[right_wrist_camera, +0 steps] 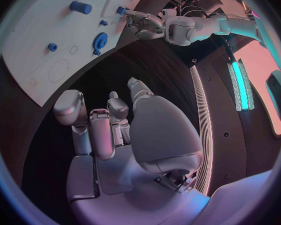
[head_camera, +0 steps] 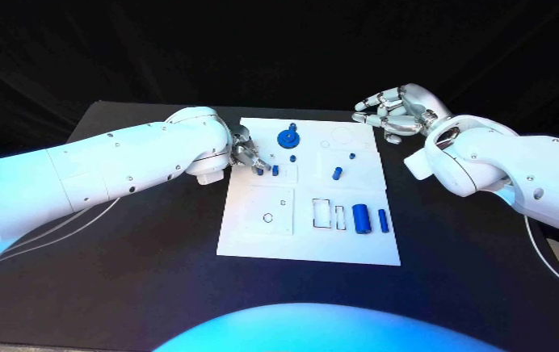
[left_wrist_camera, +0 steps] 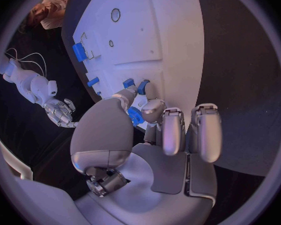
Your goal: Assemble the parts on the task board
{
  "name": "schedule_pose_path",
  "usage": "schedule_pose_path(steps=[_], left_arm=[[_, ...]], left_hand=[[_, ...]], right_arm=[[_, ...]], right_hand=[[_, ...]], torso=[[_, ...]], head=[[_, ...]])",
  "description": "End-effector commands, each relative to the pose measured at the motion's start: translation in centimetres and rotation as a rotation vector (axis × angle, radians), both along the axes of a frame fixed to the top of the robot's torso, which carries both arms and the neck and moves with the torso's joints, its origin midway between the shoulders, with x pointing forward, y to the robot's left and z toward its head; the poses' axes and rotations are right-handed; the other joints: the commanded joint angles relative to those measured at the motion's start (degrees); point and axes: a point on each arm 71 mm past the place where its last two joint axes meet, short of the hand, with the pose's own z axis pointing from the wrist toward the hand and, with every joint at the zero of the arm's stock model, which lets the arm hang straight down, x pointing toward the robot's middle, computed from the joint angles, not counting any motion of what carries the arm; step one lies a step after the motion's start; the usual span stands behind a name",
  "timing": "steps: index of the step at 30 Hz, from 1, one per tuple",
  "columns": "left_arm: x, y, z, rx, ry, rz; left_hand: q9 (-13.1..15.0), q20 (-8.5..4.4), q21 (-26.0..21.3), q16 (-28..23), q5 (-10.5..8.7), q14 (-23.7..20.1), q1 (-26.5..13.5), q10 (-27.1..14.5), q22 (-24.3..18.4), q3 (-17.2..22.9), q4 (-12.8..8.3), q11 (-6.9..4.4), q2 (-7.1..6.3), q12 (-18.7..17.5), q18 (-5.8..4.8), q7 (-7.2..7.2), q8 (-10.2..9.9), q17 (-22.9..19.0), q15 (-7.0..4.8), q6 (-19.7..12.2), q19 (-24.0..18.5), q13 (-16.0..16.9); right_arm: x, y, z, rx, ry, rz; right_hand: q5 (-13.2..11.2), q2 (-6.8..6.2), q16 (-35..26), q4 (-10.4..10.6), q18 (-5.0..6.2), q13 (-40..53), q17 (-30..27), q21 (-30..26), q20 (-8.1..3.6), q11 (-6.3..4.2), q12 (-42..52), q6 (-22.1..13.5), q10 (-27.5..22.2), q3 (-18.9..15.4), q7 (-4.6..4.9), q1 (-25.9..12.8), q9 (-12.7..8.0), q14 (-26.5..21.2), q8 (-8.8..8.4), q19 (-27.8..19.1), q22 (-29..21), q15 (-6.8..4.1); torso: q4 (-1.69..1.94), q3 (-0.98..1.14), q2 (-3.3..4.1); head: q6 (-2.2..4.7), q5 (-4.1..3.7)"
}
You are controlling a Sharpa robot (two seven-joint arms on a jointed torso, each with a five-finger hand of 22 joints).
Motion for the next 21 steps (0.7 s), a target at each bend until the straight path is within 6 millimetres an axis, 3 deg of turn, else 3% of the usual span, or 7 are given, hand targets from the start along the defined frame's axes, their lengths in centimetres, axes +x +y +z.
schedule_pose_path(steps=[1, 15, 21], left_arm=[[0.00, -0.14, 0.06, -0.004, 0.006, -0.002], [-0.02, 0.07, 0.01, 0.005, 0.017, -0.004], [-0.02, 0.07, 0.00, 0.004, 0.019, -0.003]], left_hand=[[0.1, -0.38, 0.3, 0.3, -0.14, 4.4, -0.1, 0.3, 8.3, -0.5, 0.0, 0.14, 0.51, 0.2, -0.60, 0.10, 0.0, 11.1, -0.26, 0.4, 2.9, 0.0], [0.1, -0.37, 0.3, 0.3, -0.17, 4.4, -0.1, 0.3, 8.2, -0.8, 0.1, 0.15, 0.53, 0.2, -0.59, 0.10, 0.0, 11.1, -0.28, 0.4, 2.8, -0.1], [0.3, -0.33, 0.3, 0.3, -0.32, 4.4, -0.3, 0.4, 8.3, -3.2, 1.0, 0.18, 0.70, 0.2, -0.60, 0.13, 0.1, 11.2, -0.29, 0.4, 2.9, 0.1]], right_arm=[[-0.04, 0.15, -0.02, 0.000, 0.000, 0.016], [-0.04, 0.11, -0.02, -0.001, 0.001, 0.015], [-0.04, 0.11, -0.02, -0.001, 0.001, 0.015]], right_hand=[[0.2, 0.15, -0.3, 0.0, 0.73, 0.0, 2.3, -0.4, 0.01, 0.07, 0.0, 0.0, -0.2, -0.3, -0.05, -0.6, -0.1, 2.6, 0.19, -0.2, 0.0, -0.38], [0.2, 0.15, -0.3, 0.0, 0.73, 0.0, 2.3, -0.4, 0.01, 0.07, 0.0, 0.0, -0.2, -0.3, -0.05, -0.6, -0.1, 2.6, 0.19, -0.2, 0.0, -0.38], [0.2, 0.15, -0.3, 0.0, 0.73, 0.0, 2.3, -0.4, 0.01, 0.07, 0.0, 0.0, -0.2, -0.3, -0.05, -0.6, -0.1, 2.6, 0.19, -0.2, 0.0, -0.38]], torso=[[-0.01, -0.01, -0.02], [-0.01, 0.00, 0.01], [0.00, -0.02, 0.01]], head=[[-0.02, -0.01], [-0.06, -0.05], [-0.08, -0.07]])
